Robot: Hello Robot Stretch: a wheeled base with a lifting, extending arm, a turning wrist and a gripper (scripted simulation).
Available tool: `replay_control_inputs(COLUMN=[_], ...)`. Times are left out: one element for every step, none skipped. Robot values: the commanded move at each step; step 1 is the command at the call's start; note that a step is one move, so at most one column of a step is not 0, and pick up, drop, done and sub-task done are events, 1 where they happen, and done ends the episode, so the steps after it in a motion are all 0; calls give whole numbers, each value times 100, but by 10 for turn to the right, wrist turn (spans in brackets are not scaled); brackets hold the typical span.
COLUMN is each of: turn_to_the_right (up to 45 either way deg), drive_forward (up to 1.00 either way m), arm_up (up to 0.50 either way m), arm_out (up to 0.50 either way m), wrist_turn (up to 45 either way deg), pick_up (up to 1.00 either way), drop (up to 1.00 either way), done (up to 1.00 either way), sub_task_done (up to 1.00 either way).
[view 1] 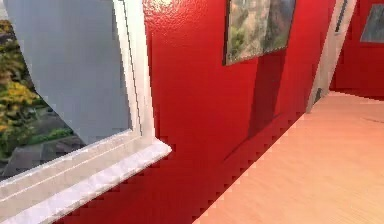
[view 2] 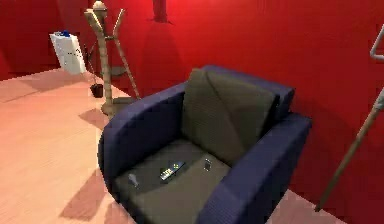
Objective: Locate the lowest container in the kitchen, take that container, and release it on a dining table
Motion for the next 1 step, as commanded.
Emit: replay_control_inputs(turn_to_the_right=[360], drive_forward=[0], arm_up=[0], arm_out=[0], wrist_turn=[0], pick_up=[0], drop=[0], done=[0], sub_task_done=[0])
